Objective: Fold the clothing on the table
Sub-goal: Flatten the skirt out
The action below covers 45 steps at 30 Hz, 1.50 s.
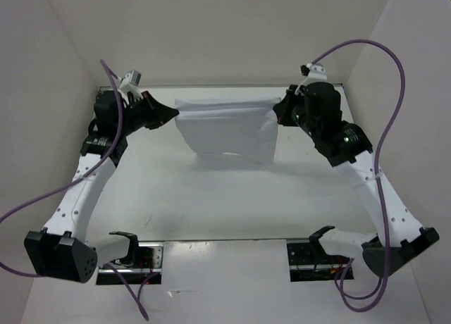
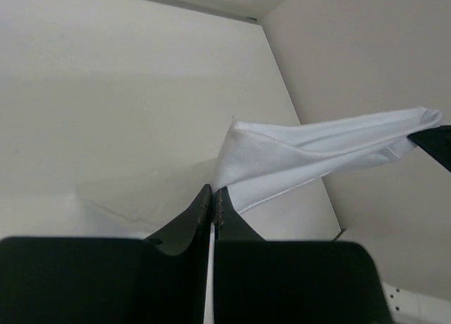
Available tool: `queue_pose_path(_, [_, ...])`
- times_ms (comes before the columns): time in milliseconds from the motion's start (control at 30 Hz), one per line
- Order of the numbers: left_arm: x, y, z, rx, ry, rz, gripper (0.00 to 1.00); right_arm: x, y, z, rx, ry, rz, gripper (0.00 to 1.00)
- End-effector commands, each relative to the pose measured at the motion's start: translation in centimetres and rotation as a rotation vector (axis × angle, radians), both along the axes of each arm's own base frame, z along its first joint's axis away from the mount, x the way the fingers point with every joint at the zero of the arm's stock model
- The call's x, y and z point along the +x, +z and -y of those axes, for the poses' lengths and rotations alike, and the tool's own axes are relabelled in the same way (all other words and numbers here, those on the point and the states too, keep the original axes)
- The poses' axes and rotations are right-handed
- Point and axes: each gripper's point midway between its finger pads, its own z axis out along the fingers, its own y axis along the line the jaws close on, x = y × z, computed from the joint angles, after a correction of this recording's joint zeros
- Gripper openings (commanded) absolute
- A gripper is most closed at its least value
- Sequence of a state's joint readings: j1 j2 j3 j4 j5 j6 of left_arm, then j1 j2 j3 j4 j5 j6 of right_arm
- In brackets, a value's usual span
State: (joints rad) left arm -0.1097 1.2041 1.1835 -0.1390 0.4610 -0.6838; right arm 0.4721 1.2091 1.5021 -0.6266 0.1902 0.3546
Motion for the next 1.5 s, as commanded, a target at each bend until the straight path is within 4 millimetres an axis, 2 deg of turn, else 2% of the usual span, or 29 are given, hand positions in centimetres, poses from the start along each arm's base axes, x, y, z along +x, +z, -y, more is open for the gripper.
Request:
queue_pose_path(0, [-4.9,2.0,-0.4,-0.048,-0.030,0.074,0.00,-4.4,1.2,1.2,0.043,0.075,0.056,0.00])
queue_pose_path(33, [-6.1,2.1,-0.3,-0.058,-0.040,0.078,0.00,-5.5,1.1,1.2,0.052,0.102,0.055,0.00])
queue_pose_path(67, [-8.6,3.9,-0.2,-0.082,-0.059,0.137,0.00,-7.4,1.1,1.6,0.076,0.126,0.065,0.00])
queue_pose_path(133, [-11.1,3.6,-0.3,-0.101,-0.057,0.129,0.00,-9.7,1.7,1.1,0.113,0.198,0.073,0.00])
queue_pose_path(200, [-14.2,5.6,-0.7,-0.121,-0.050,0.198,0.00,-11.9,2.1,1.0,0.152,0.242,0.065,0.00])
queue_pose_path(300, [-16.3,6.5,-0.6,-0.139,-0.062,0.206,0.00,-13.3,1.5,0.1,0.181,0.312,0.025,0.00])
queue_pose_path(333, [-16.3,6.5,-0.6,-0.139,-0.062,0.206,0.00,-13.3,0.9,-0.1,0.177,0.320,0.009,0.00])
queue_pose_path(433, [-14.0,4.6,-0.7,-0.113,-0.040,0.132,0.00,-11.9,-1.5,-1.1,0.160,0.323,-0.055,0.00])
queue_pose_path(500, [-11.5,2.2,-0.8,-0.093,-0.024,0.044,0.00,-10.3,-3.2,-1.8,0.150,0.320,-0.089,0.00])
queue_pose_path(567, [-8.6,-1.5,-0.9,-0.079,0.008,-0.064,0.00,-8.2,-6.0,-2.8,0.126,0.313,-0.167,0.00])
queue_pose_path(633, [-6.4,-3.5,-1.2,-0.066,0.047,-0.109,0.00,-5.7,-8.6,-3.6,0.094,0.300,-0.231,0.00])
queue_pose_path(733, [-2.3,-7.4,-1.7,-0.038,0.092,-0.210,0.00,-1.8,-9.4,-3.6,0.041,0.274,-0.240,0.00])
queue_pose_path(800, [-0.3,-5.7,-1.6,-0.033,0.089,-0.179,0.00,0.2,-9.0,-3.0,0.008,0.232,-0.230,0.00])
queue_pose_path(833, [1.3,-6.3,-1.9,-0.031,0.098,-0.204,0.00,1.7,-7.6,-2.9,-0.001,0.209,-0.206,0.00])
queue_pose_path(867, [2.0,-5.8,-1.8,-0.020,0.095,-0.196,0.00,2.5,-6.8,-2.7,-0.019,0.199,-0.180,0.00])
queue_pose_path(900, [3.1,-3.1,-1.8,-0.019,0.091,-0.135,0.00,3.3,-5.7,-2.4,-0.027,0.165,-0.153,0.00])
queue_pose_path(933, [4.1,-3.3,-2.1,-0.017,0.101,-0.151,0.00,3.8,-3.5,-2.2,-0.028,0.154,-0.104,0.00])
queue_pose_path(967, [4.6,-2.6,-2.3,-0.022,0.097,-0.144,0.00,4.1,-2.8,-2.3,-0.024,0.154,-0.090,0.00])
queue_pose_path(1067, [5.4,0.3,-2.4,-0.032,0.091,-0.083,0.00,4.2,0.5,-2.5,0.006,0.169,0.020,0.00])
queue_pose_path(1133, [5.0,0.9,-2.4,-0.034,0.091,-0.067,0.00,3.7,0.7,-2.6,0.007,0.185,0.038,0.00])
queue_pose_path(1167, [4.8,0.1,-2.4,-0.033,0.091,-0.075,0.00,3.1,0.8,-2.3,0.009,0.185,0.046,0.00])
queue_pose_path(1200, [4.5,-0.5,-2.4,-0.032,0.091,-0.083,0.00,2.8,-0.8,-2.4,0.005,0.198,0.018,0.00])
queue_pose_path(1267, [3.6,-1.9,-2.3,-0.045,0.086,-0.101,0.00,1.6,-1.7,-2.5,0.013,0.224,0.013,0.00])
queue_pose_path(1300, [2.6,-5.0,-2.3,-0.051,0.091,-0.166,0.00,1.2,-4.2,-2.5,0.011,0.230,-0.036,0.00])
queue_pose_path(1333, [2.2,-6.2,-2.3,-0.058,0.093,-0.181,0.00,0.7,-5.4,-2.6,0.009,0.242,-0.061,0.00])
queue_pose_path(1367, [1.6,-7.8,-2.3,-0.065,0.097,-0.212,0.00,-0.4,-7.8,-2.7,0.007,0.256,-0.121,0.00])
queue_pose_path(1400, [-0.2,-10.9,-1.7,-0.075,0.089,-0.283,0.00,-0.8,-9.1,-2.9,0.017,0.259,-0.158,0.00])
queue_pose_path(1433, [-0.9,-12.0,-1.5,-0.077,0.092,-0.304,0.00,-1.7,-10.2,-2.9,0.026,0.275,-0.195,0.00])
queue_pose_path(1467, [-1.8,-12.2,-1.3,-0.079,0.100,-0.294,0.00,-3.3,-12.3,-3.2,0.016,0.292,-0.255,0.00])
